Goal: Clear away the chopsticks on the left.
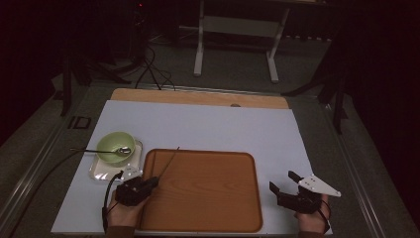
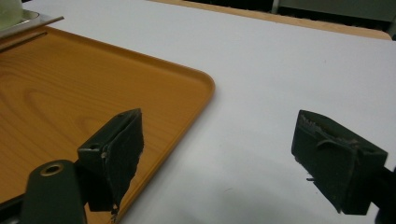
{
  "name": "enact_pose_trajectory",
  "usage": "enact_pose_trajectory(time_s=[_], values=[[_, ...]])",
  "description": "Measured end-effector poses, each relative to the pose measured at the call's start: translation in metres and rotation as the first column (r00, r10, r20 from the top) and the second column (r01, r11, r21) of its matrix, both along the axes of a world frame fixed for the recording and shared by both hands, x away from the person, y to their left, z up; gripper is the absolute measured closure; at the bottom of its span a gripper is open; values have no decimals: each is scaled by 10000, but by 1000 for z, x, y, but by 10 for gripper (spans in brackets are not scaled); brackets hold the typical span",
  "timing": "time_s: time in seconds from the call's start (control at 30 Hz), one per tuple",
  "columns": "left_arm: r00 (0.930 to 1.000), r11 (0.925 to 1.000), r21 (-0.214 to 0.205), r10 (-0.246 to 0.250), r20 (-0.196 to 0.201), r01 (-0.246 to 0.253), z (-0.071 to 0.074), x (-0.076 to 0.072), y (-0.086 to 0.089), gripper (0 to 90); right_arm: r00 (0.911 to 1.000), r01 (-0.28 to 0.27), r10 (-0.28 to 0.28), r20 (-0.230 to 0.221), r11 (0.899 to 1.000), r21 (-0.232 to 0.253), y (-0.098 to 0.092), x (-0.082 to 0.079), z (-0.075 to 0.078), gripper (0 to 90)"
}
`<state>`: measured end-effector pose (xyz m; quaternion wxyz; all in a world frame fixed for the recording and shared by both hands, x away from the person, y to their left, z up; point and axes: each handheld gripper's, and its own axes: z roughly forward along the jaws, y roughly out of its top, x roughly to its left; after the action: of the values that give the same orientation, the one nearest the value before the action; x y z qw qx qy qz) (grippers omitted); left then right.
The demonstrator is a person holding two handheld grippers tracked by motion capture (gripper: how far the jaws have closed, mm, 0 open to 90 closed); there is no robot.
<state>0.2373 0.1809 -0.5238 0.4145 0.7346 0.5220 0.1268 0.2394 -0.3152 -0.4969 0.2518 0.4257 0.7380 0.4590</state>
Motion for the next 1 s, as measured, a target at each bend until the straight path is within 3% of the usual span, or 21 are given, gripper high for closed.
enact_pose_trajectory(time_s=[0.23,0.6,0.8,0.83,0.9,1.0], values=[[9999,9993,-323,162,-39,-163,-5,-1,2,828,10000,20,-20,-14,10000,9,-1,0,0,167],[9999,9983,574,106,23,-107,-6,-6,-2,853,10000,9,-9,-22,10000,-18,0,0,0,167],[9965,9906,1162,-762,348,717,-2,-16,-21,829,10000,18,-18,-39,10000,-1,0,0,0,167],[9920,9843,1369,-1184,431,1115,1,-18,-34,829,10000,1,-1,-25,10000,-19,0,1,-1,167],[9865,9784,1435,-1568,473,1486,3,-17,-46,803,10000,-40,40,-18,10000,-47,1,0,0,167],[9836,9715,1659,-1772,349,1692,1,-13,-64,770,10000,-12,12,-24,10000,-23,1,0,0,167]])
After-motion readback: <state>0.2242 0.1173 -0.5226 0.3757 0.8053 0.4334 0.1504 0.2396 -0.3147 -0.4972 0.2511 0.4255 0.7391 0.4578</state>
